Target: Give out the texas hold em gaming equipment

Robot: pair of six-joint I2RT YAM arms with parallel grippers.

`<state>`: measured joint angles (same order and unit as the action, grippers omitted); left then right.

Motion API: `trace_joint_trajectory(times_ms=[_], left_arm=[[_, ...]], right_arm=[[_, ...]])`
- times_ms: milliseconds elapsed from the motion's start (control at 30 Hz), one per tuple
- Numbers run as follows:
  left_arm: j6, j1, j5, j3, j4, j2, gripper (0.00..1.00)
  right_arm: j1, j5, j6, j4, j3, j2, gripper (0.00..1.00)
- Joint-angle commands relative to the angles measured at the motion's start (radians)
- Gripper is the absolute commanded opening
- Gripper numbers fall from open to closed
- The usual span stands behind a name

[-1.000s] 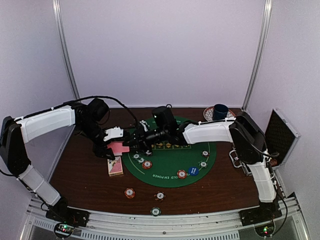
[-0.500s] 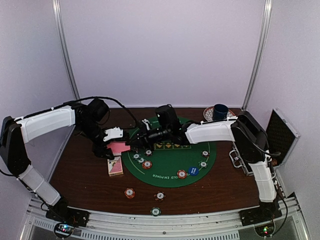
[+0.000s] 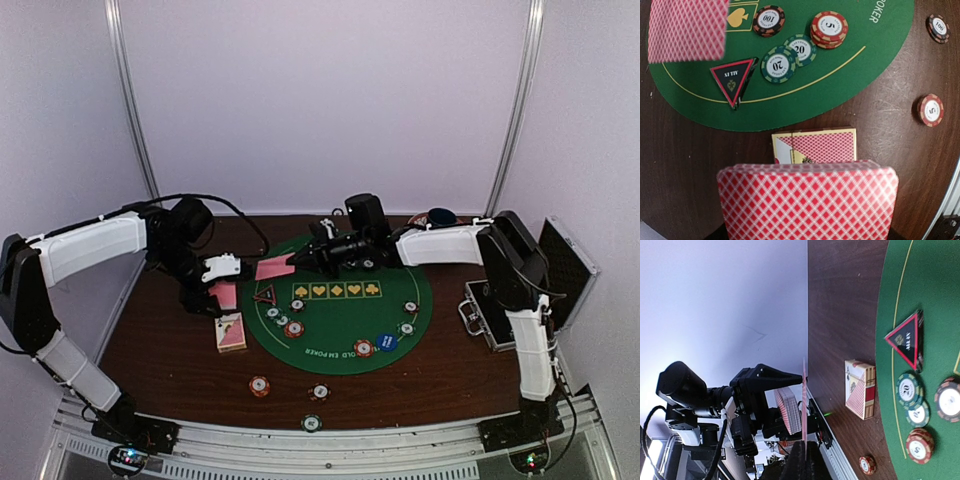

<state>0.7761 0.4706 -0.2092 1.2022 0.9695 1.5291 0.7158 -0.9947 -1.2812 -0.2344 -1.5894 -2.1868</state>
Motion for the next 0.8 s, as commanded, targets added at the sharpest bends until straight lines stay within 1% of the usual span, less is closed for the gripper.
trace_joint_trajectory(times_ms=[0,100,233,400,500,667,700,767], left_arm=[[-0.005,-0.013,0.005,0.006,0.01,-0.04,0.0],[-0.008,-0.013,-0.007,0.012,0.025,-0.04,0.0],[-0.008,-0.013,-0.007,0.013,0.031,-0.043,0.0],[-0.008,-0.013,-0.012,0.008,0.031,-0.046,0.0],[-0.014,-0.013,-0.021,0.008,0.032,-0.043,0.0],[-0.012,-0.013,-0.026,0.011,0.035,-0.047,0.0],[-0.011,-0.013,-0.025,0.01,0.036,-0.046,0.0],[-0.012,-0.013,-0.025,0.012,0.037,-0.047,0.0]], right_arm=[[-0.036,-0.012,0.14,0.172,-0.113,-0.03,0.0],[-0.052,0.011,0.223,0.309,-0.238,-0.109,0.0],[-0.058,0.062,0.314,0.478,-0.448,-0.242,0.0],[-0.058,0.119,0.365,0.591,-0.673,-0.412,0.0],[-0.057,0.138,0.34,0.568,-0.749,-0.491,0.0],[-0.052,0.153,0.29,0.505,-0.817,-0.578,0.0],[-0.05,0.157,0.285,0.499,-0.824,-0.589,0.01],[-0.044,0.16,0.279,0.484,-0.835,-0.6,0.07]])
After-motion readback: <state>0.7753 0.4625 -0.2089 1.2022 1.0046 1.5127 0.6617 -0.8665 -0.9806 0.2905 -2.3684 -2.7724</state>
